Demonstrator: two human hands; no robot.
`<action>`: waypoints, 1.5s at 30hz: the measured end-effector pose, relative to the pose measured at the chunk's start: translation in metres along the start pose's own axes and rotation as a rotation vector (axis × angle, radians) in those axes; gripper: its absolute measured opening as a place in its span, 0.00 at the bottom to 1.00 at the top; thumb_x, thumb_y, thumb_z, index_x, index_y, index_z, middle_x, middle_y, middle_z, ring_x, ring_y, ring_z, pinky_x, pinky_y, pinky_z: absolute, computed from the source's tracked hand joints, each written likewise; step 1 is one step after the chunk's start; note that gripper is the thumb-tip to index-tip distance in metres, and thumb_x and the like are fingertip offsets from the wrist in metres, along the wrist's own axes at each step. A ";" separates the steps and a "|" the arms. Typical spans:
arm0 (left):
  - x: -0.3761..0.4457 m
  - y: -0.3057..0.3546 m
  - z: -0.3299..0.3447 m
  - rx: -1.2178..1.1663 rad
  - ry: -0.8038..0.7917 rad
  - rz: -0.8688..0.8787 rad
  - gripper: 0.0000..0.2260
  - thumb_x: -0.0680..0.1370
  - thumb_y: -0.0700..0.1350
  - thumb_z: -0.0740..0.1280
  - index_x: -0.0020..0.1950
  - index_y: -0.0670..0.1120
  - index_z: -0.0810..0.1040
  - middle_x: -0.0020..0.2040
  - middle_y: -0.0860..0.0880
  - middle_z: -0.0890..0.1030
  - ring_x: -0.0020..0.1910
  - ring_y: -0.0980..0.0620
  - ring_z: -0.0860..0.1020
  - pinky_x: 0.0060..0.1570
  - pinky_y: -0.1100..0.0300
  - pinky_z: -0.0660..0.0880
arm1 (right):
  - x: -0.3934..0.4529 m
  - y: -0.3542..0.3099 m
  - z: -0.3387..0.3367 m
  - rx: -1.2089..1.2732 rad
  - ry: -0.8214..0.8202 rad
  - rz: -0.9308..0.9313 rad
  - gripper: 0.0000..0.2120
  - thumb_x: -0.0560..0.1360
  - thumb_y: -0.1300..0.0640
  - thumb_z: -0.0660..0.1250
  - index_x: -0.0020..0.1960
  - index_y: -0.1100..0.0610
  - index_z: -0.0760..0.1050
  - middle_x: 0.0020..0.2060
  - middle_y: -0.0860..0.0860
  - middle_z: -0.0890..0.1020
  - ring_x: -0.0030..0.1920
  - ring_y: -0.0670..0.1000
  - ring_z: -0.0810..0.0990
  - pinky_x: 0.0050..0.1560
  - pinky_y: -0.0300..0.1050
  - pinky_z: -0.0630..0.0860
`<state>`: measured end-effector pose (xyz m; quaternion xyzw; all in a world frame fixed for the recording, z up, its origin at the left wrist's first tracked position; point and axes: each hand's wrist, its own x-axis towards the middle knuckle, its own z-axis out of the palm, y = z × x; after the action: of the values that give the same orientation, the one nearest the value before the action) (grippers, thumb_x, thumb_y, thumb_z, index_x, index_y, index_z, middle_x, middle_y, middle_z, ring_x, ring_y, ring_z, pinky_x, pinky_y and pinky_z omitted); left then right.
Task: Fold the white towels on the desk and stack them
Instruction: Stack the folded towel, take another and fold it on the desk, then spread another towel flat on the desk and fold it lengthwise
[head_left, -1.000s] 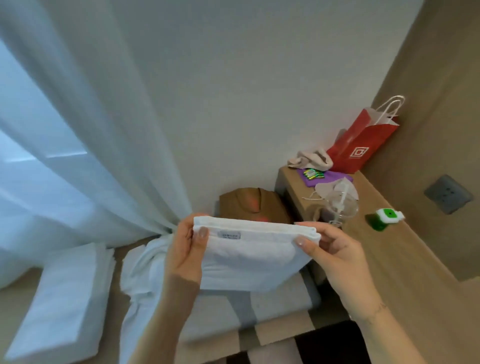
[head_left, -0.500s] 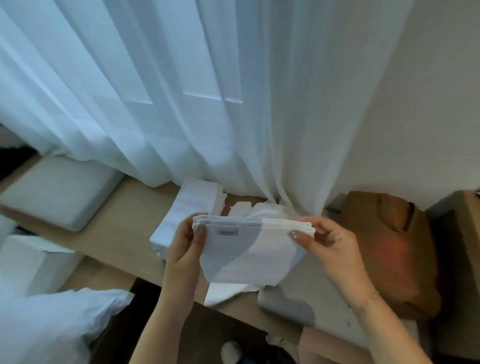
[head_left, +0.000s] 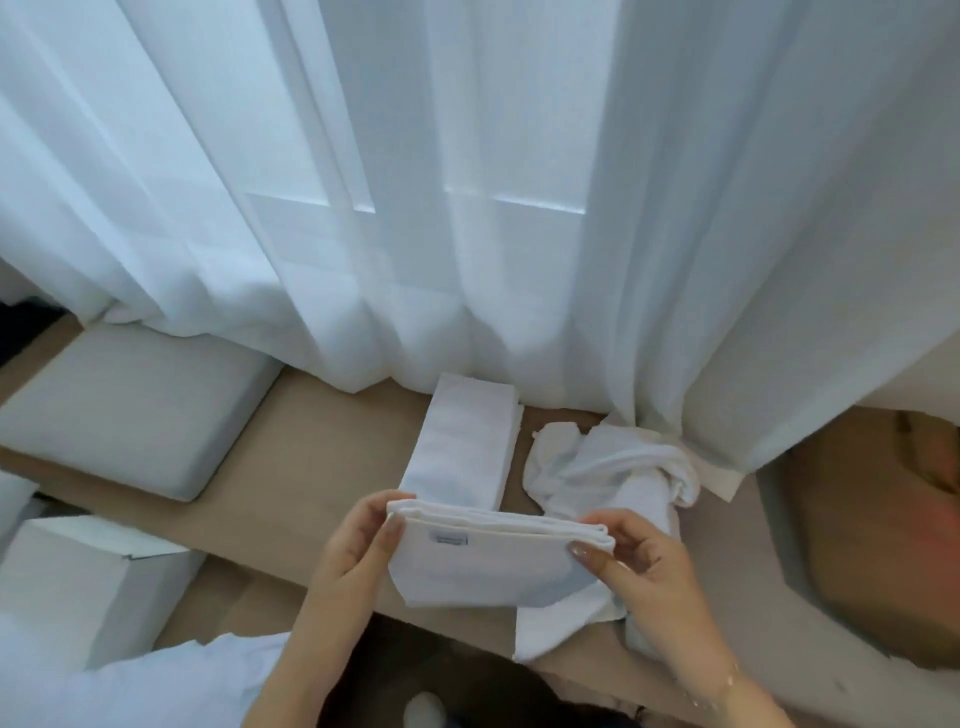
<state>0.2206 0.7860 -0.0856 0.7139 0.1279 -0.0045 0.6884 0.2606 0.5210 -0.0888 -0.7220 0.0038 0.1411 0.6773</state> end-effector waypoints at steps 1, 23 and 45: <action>0.008 -0.001 -0.014 -0.004 -0.022 -0.020 0.08 0.79 0.51 0.64 0.54 0.56 0.81 0.51 0.52 0.84 0.50 0.58 0.80 0.44 0.71 0.75 | 0.003 0.001 0.014 0.007 0.010 0.014 0.10 0.66 0.48 0.73 0.47 0.44 0.82 0.44 0.47 0.84 0.48 0.45 0.81 0.47 0.34 0.76; 0.333 -0.132 -0.039 0.000 -0.113 -0.311 0.12 0.83 0.47 0.61 0.60 0.43 0.78 0.51 0.48 0.85 0.46 0.56 0.82 0.42 0.67 0.76 | 0.299 0.125 0.066 0.048 0.205 0.164 0.07 0.72 0.64 0.71 0.51 0.60 0.80 0.43 0.49 0.85 0.44 0.43 0.83 0.44 0.32 0.77; 0.459 -0.316 0.003 0.627 -0.001 -0.025 0.07 0.84 0.52 0.56 0.51 0.51 0.63 0.40 0.55 0.75 0.38 0.49 0.74 0.36 0.54 0.65 | 0.441 0.312 0.083 -0.077 0.325 0.337 0.08 0.81 0.48 0.59 0.60 0.45 0.68 0.51 0.37 0.78 0.47 0.29 0.77 0.43 0.22 0.70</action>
<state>0.6058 0.8703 -0.4795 0.8898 0.1288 -0.0526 0.4346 0.6061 0.6580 -0.4893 -0.7499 0.2277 0.1342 0.6065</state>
